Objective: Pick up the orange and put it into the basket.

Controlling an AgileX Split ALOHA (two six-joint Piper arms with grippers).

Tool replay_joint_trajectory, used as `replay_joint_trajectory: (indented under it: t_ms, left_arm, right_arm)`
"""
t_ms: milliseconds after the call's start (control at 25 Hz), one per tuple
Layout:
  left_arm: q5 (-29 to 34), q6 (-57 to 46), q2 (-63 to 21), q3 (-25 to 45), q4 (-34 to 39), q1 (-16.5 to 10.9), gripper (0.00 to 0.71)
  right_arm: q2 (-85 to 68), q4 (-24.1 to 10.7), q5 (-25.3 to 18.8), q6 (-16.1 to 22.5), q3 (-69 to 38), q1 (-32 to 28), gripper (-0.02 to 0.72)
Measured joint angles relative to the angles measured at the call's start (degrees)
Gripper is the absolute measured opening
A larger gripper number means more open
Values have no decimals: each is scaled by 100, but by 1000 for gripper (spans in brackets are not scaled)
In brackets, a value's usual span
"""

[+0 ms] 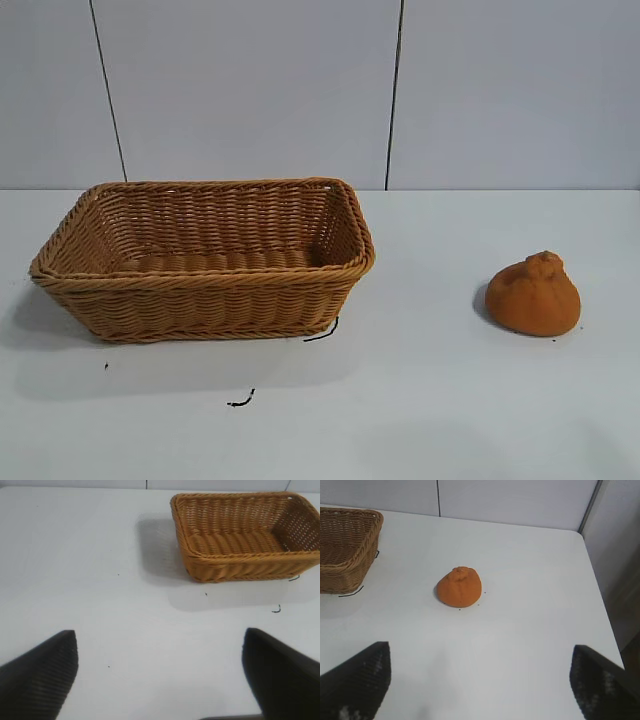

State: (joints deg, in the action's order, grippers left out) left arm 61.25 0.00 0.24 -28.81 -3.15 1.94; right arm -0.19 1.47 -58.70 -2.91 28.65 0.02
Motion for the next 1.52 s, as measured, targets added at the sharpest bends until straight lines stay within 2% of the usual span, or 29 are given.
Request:
replay_joint_trajectory:
  t_ms: [240, 400, 600, 800, 880, 1200, 1400, 1520]
  left_arm:
    - [0, 0, 0, 0, 0, 0, 639]
    - [0, 0, 0, 0, 0, 0, 639]
    - [0, 0, 0, 0, 0, 0, 639]
    - [0, 0, 0, 0, 0, 0, 639]
    - [0, 0, 0, 0, 0, 0, 639]
    - [0, 0, 0, 0, 0, 0, 639]
    - [-6, 0, 0, 0, 0, 0, 639]
    - [-1, 0, 0, 0, 0, 0, 639]
  right_arm:
    - [0, 0, 39, 0, 31, 0, 695]
    - [435, 0, 294, 0, 396, 0, 695]
    - [2223, 0, 422, 69, 1057, 0, 695]
    - [4481, 0, 339, 497, 2030, 0, 695]
    - [5309, 4, 266, 539, 2436, 0, 695]
    - [8254, 232, -119, 359, 4205, 0, 695]
    - [9489, 352, -154, 291, 4995, 0, 695]
    - [10099, 593, -147, 246, 5179, 0, 695]
